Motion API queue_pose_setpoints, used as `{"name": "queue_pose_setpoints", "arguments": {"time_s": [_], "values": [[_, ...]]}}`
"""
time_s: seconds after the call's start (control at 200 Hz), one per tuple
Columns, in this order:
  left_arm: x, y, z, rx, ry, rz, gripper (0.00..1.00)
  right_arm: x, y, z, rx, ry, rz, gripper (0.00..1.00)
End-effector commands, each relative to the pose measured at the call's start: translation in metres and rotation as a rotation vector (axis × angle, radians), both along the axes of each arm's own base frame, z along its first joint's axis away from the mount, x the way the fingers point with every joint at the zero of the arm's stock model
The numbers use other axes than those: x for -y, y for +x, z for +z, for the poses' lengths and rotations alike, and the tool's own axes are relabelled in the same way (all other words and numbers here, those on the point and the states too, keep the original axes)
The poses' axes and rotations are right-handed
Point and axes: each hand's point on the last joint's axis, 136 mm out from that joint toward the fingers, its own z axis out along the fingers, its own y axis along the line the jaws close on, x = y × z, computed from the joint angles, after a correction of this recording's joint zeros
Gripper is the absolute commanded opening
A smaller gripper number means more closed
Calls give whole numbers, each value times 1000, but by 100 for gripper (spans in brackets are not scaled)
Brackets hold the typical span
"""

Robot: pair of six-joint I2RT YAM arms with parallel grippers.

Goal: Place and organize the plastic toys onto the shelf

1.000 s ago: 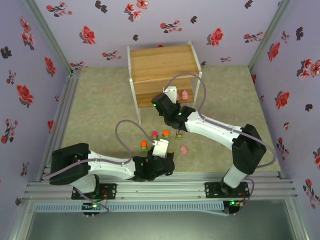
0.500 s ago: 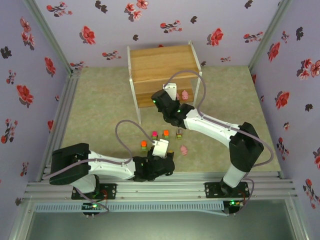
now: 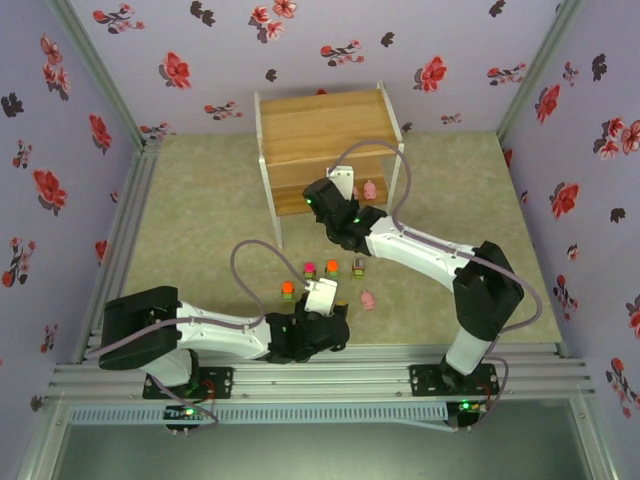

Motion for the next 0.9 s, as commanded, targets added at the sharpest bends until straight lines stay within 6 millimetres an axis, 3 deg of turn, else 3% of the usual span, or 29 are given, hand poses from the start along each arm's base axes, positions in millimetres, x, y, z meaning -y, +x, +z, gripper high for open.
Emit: {"name": "queue_pose_setpoints", "arguments": {"time_s": [0.0,0.435,0.895], "values": [[-5,2,-3,34,25,19,56,-2,8,2,6,26,-23,32],[-5,2,-3,33,26,21,56,-1,10,-2,-4,21,-23,39],[-5,3,-3,34,27,22,56,1,11,12,13,33,-24,43]]}}
